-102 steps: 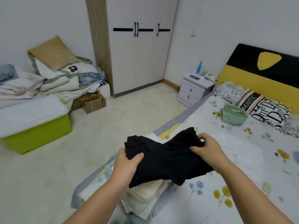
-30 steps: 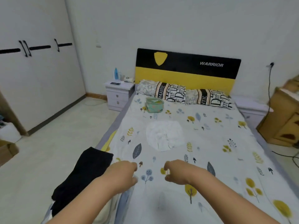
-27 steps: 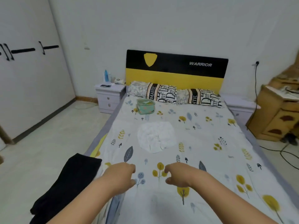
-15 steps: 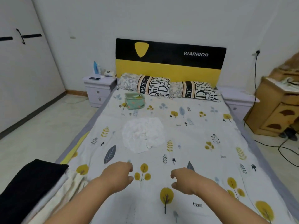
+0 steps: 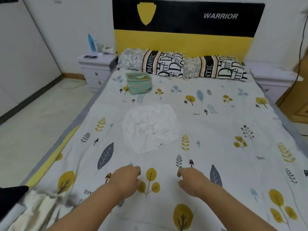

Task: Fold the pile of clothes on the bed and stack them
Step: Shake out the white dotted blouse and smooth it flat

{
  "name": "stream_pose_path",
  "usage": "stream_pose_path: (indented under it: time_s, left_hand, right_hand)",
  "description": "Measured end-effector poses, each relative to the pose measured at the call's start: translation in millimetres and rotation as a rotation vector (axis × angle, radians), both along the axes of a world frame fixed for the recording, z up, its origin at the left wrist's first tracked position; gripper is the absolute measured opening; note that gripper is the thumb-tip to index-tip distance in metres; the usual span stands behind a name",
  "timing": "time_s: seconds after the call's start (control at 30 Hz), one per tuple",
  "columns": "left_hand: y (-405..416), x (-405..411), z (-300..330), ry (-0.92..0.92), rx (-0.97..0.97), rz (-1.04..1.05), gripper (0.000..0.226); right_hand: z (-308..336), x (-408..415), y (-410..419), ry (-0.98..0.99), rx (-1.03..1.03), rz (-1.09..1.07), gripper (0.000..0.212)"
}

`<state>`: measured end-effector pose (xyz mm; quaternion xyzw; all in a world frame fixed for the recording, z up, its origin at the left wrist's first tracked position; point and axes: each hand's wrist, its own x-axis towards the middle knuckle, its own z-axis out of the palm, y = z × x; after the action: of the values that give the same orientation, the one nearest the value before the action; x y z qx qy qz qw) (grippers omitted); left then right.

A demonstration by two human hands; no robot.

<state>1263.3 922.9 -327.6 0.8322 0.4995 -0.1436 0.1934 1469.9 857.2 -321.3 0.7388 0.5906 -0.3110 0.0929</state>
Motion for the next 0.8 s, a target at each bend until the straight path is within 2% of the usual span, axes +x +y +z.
stream_pose_path:
  time_s: [0.27,0.53,0.67,0.8]
  left_hand:
    - [94,18,-110,0.060,0.054,-0.017,0.039]
    - [143,27,-206,0.109,0.074,-0.071,0.068]
    - [155,28,-232,0.176,0.071,-0.103,0.063]
    - [165,28,-234,0.128,0.186,-0.123,0.035]
  right_hand:
    - [-117,3,102,-0.102,0.085,0.015,0.042]
    - [-215,-10,181,-0.236,0.270,0.095,0.070]
    - [-242,-4,204,-0.325,0.254,0.177,0.062]
    - [-250,7,205,-0.440,0.304,0.151,0.033]
